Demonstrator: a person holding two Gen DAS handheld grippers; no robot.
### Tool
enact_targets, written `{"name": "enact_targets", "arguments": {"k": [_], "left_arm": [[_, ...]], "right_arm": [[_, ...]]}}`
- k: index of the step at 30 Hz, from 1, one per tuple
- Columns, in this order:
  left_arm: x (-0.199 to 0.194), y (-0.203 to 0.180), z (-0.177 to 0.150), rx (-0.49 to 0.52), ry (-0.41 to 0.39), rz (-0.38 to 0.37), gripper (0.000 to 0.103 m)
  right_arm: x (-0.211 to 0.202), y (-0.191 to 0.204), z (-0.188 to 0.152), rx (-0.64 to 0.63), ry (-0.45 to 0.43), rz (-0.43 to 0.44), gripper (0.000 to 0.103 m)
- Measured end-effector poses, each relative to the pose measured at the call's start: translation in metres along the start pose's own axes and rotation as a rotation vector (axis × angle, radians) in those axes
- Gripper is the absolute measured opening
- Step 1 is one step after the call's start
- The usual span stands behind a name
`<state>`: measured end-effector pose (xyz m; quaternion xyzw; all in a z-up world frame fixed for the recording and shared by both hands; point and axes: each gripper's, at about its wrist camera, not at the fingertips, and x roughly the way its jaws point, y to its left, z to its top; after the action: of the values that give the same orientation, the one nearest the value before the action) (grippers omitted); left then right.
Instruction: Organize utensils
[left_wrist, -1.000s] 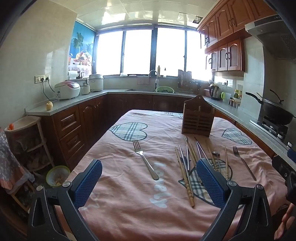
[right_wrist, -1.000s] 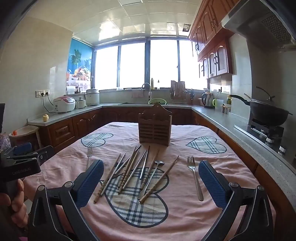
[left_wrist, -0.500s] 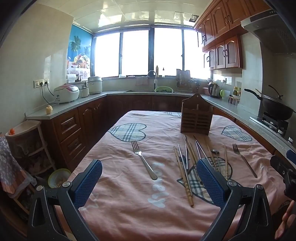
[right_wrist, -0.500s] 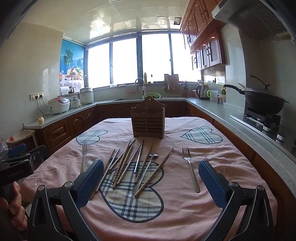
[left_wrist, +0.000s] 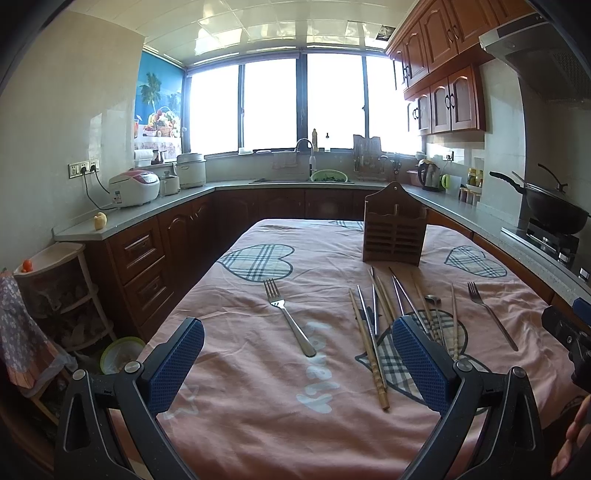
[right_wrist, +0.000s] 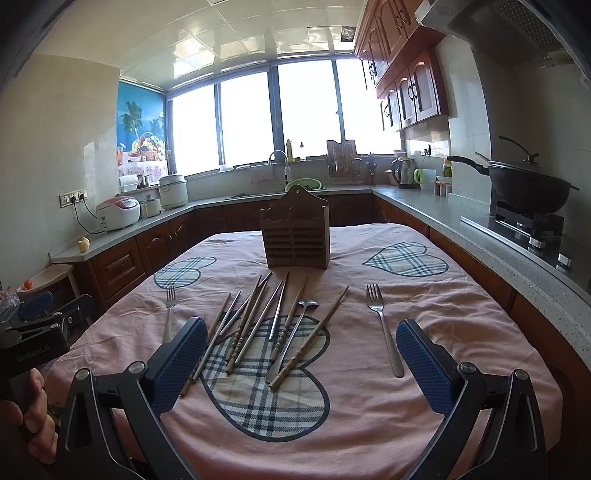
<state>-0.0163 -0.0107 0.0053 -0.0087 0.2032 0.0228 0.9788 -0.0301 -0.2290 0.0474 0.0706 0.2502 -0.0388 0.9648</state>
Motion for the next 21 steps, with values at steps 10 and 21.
{"name": "enact_targets", "arguments": {"k": [10,21], "left_arm": [[0.0010,-0.0010,-0.0012,0.006,0.003,0.000,0.102],[0.0011,-0.0023,-0.0026,0.007,0.004,-0.003,0.102]], "right_arm": [[-0.0007,0.0008,0.0004,0.001,-0.001,0.003,0.103],[-0.0016,0.0015,0.0009,0.004,0.003,0.007,0.103]]}}
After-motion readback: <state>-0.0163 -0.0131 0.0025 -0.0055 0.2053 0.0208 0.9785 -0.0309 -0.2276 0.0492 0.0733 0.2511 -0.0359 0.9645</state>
